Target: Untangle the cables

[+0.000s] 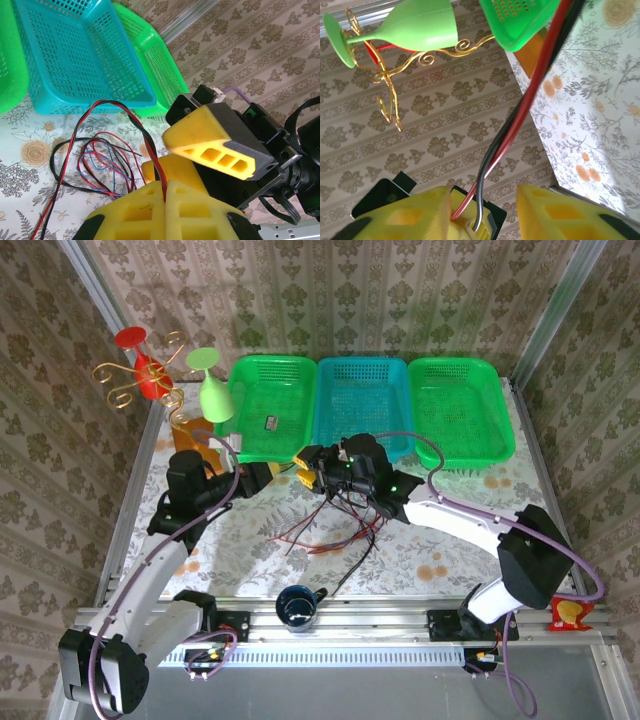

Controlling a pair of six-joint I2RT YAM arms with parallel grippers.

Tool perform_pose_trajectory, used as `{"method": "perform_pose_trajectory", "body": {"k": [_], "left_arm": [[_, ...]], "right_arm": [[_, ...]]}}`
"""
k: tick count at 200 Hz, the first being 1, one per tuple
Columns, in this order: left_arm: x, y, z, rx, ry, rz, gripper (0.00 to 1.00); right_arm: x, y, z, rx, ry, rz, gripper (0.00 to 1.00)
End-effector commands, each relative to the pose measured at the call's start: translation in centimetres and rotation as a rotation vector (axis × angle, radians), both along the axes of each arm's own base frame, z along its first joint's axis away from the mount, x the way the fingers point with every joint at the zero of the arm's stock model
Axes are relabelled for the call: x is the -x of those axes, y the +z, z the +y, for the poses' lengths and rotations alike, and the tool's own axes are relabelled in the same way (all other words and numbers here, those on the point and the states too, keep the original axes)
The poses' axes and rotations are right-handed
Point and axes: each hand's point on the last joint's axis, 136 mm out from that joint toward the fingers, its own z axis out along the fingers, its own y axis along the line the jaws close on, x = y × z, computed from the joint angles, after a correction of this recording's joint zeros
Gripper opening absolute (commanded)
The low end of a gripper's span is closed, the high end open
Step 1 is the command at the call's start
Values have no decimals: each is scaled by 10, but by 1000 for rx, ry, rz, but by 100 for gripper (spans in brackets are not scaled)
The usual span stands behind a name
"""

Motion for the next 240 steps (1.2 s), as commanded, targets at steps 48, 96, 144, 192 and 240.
{"method": "perform_pose_trajectory", "body": {"k": [48, 96, 144, 192, 240], "left_arm": [[4, 2, -2, -10, -17, -39, 0], [4, -1, -2, -15, -15, -35, 0], [3, -3, -2, -19, -14, -30, 0], [3, -6, -2, -24, -13, -24, 0], [4, -8, -1, -28, -11, -20, 0]], "right_arm": [[-6, 16, 21, -78, 36, -14, 23], [-2, 13, 20, -72, 35, -10, 21], [1, 11, 15, -67, 22, -9, 25], [3, 12, 13, -72, 20, -6, 24], [4, 15, 8, -84, 2, -6, 24]]}}
